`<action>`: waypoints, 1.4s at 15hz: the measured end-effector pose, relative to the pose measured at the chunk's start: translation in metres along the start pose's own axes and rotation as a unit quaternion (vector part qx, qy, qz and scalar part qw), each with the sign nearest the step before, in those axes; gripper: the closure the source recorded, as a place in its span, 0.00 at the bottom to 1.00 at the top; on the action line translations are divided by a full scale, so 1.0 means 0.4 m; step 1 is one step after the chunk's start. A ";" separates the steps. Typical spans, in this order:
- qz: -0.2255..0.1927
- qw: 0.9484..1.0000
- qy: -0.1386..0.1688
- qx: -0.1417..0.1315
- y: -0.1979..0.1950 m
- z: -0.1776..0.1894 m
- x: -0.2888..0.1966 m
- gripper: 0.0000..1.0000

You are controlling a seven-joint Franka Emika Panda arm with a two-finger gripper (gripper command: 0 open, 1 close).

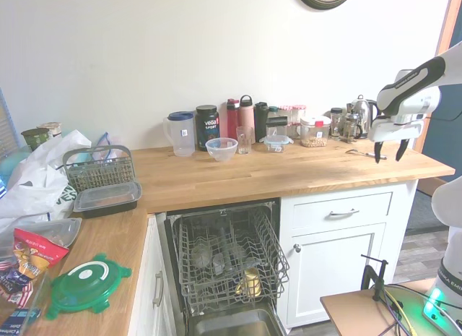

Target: Put the fork in the dishwasher

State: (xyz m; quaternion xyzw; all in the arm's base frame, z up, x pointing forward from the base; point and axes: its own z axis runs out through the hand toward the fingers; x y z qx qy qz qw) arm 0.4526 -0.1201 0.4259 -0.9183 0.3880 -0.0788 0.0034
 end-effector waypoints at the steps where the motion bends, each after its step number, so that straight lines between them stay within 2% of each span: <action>1: -0.013 1.000 0.010 0.002 0.003 0.001 0.050 0.00; 5: -0.076 0.996 0.051 -0.005 -0.079 0.075 0.203 0.00; 7: -0.111 0.992 0.067 -0.003 -0.110 0.100 0.262 0.00; 10: -0.161 0.984 0.078 0.008 -0.126 0.089 0.337 0.00; 11: -0.175 0.981 0.078 0.009 -0.130 0.092 0.361 0.00; 17: -0.215 0.976 0.040 0.023 -0.168 0.182 0.483 0.00; 21: -0.227 0.973 0.038 0.020 -0.193 0.231 0.521 0.00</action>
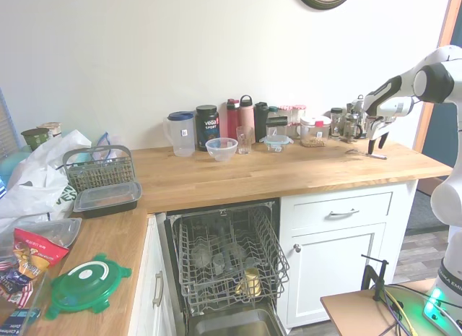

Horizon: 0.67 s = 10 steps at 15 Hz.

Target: Put the fork in the dishwasher

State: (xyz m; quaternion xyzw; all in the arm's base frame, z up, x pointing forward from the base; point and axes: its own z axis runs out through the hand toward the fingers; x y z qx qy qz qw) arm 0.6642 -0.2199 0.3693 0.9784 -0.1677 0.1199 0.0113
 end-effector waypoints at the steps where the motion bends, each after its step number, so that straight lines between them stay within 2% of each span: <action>1: -0.003 1.000 -0.002 0.000 -0.003 0.014 0.005 1.00; 5: 0.001 1.000 -0.011 0.008 -0.009 0.072 0.032 1.00; 7: 0.008 0.999 -0.019 0.026 0.008 0.071 0.051 1.00; 10: 0.016 0.999 -0.028 0.037 0.031 0.064 0.065 1.00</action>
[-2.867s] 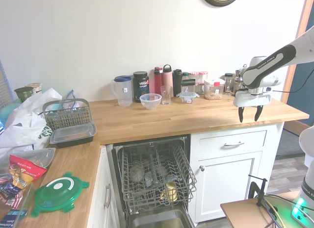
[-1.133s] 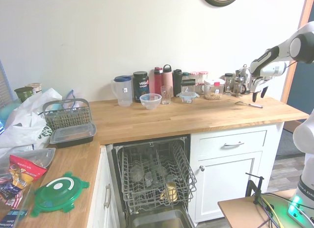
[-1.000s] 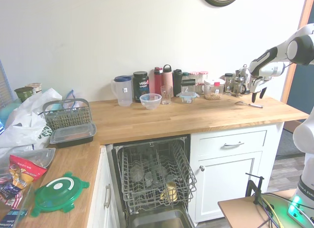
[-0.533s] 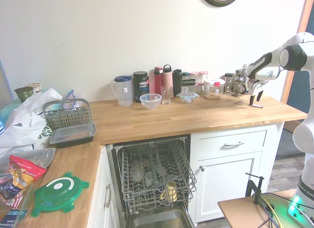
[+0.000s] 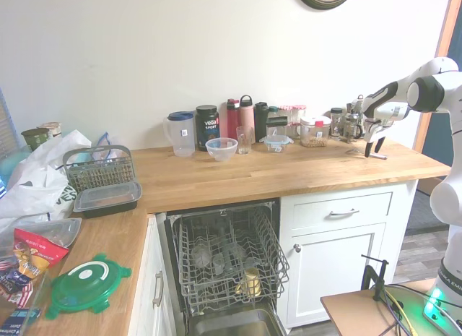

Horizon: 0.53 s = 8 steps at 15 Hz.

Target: Put the fork in the dishwasher

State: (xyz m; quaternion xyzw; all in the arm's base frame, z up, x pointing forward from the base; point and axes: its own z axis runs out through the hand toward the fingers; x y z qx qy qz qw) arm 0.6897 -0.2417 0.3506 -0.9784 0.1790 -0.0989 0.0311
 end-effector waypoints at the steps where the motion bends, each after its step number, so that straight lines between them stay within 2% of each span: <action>1: 0.000 1.000 -0.002 0.000 -0.001 0.007 0.000 1.00; 8: -0.005 1.000 -0.009 0.004 -0.020 0.029 0.007 1.00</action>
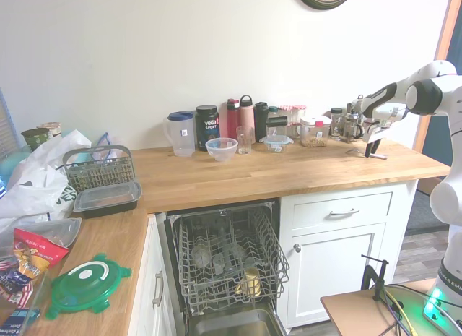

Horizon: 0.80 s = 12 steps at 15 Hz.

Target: Put the fork in the dishwasher

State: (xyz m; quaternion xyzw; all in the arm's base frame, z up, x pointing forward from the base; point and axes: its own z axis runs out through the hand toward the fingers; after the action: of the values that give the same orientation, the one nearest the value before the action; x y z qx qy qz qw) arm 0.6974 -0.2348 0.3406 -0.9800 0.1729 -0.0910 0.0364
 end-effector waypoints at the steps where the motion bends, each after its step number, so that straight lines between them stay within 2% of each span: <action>1: 0.000 1.000 0.000 0.000 0.000 0.000 0.000 1.00; 12: -0.003 1.000 0.000 0.002 -0.013 -0.001 0.000 1.00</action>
State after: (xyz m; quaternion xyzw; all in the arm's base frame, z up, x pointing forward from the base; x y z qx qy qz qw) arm 0.6990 -0.2298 0.3415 -0.9805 0.1698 -0.0912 0.0376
